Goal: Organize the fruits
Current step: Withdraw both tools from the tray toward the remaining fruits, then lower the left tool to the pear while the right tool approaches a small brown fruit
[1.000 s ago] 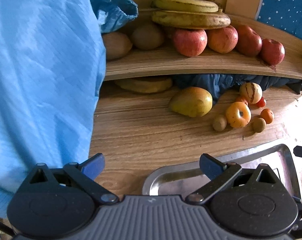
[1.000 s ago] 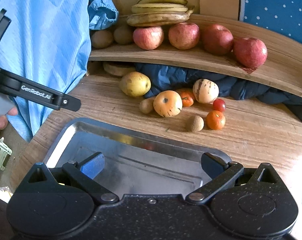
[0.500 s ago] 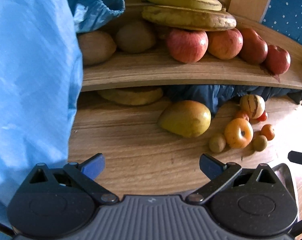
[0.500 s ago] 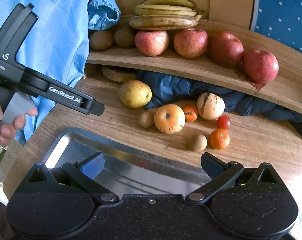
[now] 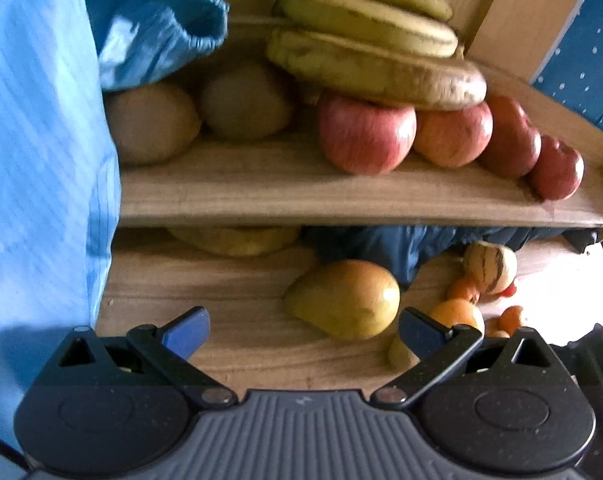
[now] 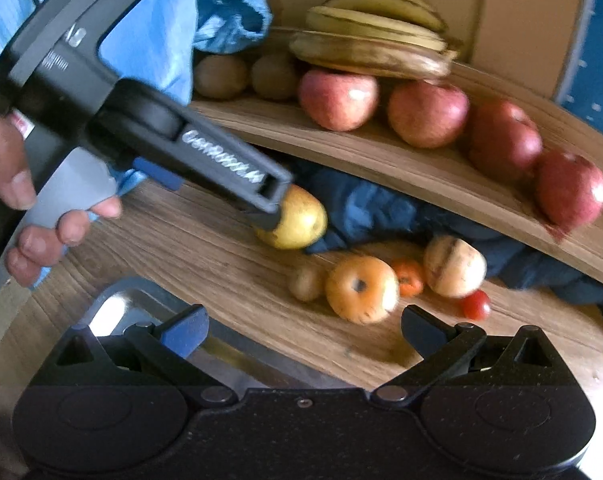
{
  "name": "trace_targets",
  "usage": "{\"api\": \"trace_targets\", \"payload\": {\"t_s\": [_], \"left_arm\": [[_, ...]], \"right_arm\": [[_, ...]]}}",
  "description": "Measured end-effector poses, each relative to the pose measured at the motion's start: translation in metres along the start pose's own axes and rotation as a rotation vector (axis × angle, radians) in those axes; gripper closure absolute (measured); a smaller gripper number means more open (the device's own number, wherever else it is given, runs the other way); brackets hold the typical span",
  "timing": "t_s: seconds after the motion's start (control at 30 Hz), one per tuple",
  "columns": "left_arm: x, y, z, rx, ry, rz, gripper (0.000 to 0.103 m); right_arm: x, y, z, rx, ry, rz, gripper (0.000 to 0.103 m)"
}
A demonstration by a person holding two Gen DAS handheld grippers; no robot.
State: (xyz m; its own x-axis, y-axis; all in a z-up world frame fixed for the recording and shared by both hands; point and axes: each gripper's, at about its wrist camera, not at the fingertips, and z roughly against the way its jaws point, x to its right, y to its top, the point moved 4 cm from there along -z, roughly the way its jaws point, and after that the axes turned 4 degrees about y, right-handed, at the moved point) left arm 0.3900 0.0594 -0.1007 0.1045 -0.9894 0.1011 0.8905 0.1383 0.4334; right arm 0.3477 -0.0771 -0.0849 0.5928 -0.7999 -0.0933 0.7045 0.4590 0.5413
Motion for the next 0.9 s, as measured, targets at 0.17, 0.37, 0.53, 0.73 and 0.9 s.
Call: {"api": "trace_targets", "payload": {"t_s": [0.17, 0.37, 0.53, 0.73, 0.9], "left_arm": [[-0.006, 0.005, -0.006, -0.009, -0.020, 0.024, 0.001], [-0.013, 0.011, -0.009, -0.016, -0.052, 0.023, 0.001], [-0.013, 0.014, -0.009, -0.019, -0.086, 0.009, 0.001], [-0.010, 0.014, -0.016, -0.034, -0.119, -0.011, 0.001], [-0.007, 0.014, -0.022, -0.048, -0.149, -0.005, 0.001]], "right_arm": [[-0.011, 0.013, -0.010, 0.009, 0.057, -0.010, 0.001], [-0.012, 0.013, -0.013, -0.002, 0.108, -0.103, 0.003], [-0.008, 0.009, -0.016, -0.003, 0.110, -0.167, 0.007], [-0.001, 0.002, -0.016, 0.003, 0.088, -0.248, 0.007], [0.006, -0.002, -0.018, 0.005, 0.066, -0.288, 0.010]]}}
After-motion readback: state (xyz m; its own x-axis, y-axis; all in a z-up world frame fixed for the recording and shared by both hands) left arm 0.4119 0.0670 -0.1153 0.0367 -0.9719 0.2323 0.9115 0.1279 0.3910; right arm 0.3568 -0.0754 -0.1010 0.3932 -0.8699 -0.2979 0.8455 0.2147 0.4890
